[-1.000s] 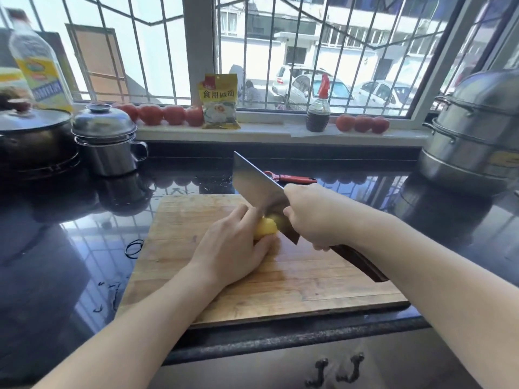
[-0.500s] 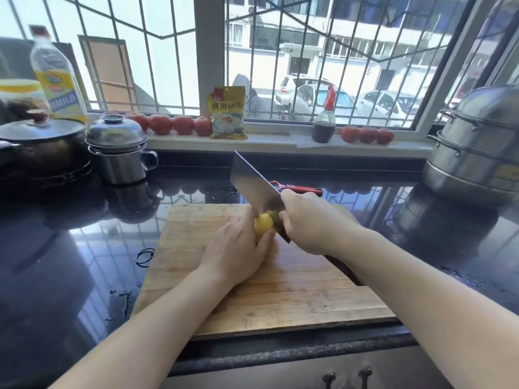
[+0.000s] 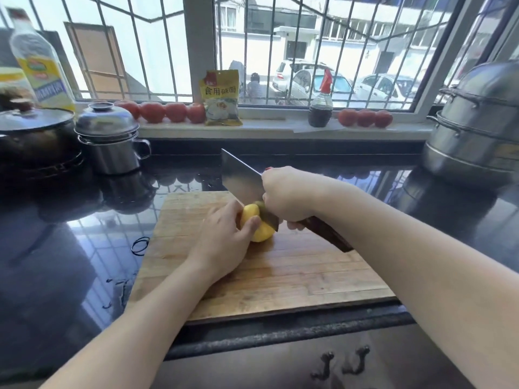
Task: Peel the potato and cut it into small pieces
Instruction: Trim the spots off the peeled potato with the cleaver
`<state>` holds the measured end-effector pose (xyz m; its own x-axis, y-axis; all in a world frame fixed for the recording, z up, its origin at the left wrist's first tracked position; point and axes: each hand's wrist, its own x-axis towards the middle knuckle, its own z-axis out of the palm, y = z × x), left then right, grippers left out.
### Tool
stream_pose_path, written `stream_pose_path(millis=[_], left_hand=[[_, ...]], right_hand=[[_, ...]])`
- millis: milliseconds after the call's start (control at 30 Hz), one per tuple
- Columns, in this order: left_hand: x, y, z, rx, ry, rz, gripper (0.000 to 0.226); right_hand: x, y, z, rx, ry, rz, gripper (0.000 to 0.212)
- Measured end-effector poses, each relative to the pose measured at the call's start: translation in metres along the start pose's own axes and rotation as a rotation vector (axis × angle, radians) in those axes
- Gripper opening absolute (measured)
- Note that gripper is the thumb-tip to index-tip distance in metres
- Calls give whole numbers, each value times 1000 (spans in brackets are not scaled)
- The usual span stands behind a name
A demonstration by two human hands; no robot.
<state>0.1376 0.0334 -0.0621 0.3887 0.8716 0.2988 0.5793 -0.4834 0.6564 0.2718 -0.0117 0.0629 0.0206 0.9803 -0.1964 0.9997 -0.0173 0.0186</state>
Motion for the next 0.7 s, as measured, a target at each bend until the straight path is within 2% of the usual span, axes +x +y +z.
stream_pose_path(millis=[67,167,333,433,500,567,633,700], left_hand=[[2,1,0,12,-7,-50,28],[4,3,1,64,1,-123,31],[9,2,9,178,19,-172,31],[10,2,10,125,63,-191,22],[10,-3,11,113,113,-52,16],[9,-13,9,175,132,230,14],[11,-27,0,236,64,447,13],[16,-36,-12,311,-40,539,23]], right_hand=[[2,-1,8,-10,73,-13,12],[3,0,24,130,173,10,3],[5,6,38,238,204,50,6],[11,7,40,233,208,60,6],[15,4,41,231,212,43,12],[19,2,41,230,202,32,16],[22,2,39,213,200,25,13],[26,3,34,176,186,13,11]])
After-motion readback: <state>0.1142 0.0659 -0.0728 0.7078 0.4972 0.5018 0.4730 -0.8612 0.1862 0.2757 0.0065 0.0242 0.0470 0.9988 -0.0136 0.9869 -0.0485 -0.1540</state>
